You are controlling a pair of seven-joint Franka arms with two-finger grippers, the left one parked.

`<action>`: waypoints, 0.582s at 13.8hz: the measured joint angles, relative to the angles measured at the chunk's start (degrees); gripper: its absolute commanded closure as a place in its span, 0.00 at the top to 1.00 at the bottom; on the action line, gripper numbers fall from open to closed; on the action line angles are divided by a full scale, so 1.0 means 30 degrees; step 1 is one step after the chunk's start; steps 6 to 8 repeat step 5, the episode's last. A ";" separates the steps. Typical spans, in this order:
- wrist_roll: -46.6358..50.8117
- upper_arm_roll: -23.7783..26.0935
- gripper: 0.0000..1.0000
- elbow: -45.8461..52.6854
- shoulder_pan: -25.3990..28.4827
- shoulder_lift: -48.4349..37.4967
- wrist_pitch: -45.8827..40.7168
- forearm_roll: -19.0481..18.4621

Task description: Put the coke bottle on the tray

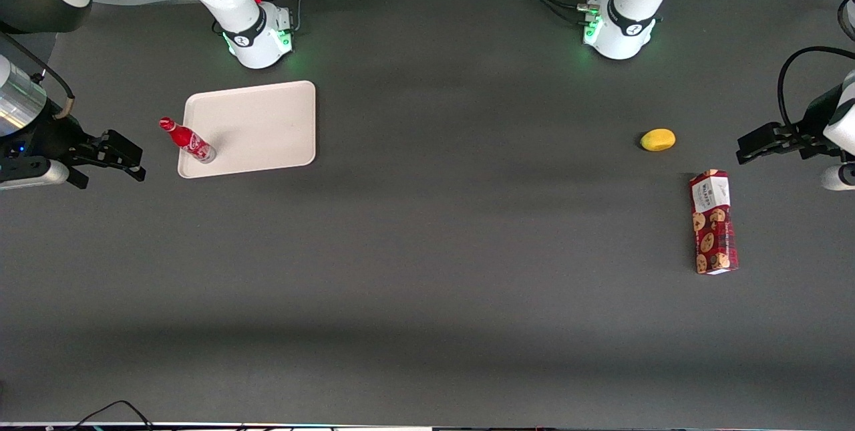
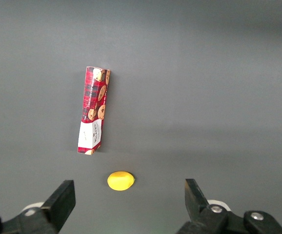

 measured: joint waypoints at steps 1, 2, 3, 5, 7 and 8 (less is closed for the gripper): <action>0.0037 -0.0002 1.00 0.0074 -0.0058 0.0002 -0.0456 0.0000; 0.0061 -0.0004 1.00 0.0199 -0.0111 0.0002 -0.0890 0.0000; 0.0069 -0.0008 1.00 0.0310 -0.0149 -0.0009 -0.1182 0.0000; 0.0077 -0.0007 1.00 0.0439 -0.0160 -0.0021 -0.1417 0.0000; 0.0077 -0.0007 1.00 0.0439 -0.0160 -0.0021 -0.1417 0.0000; 0.0077 -0.0007 1.00 0.0439 -0.0160 -0.0021 -0.1417 0.0000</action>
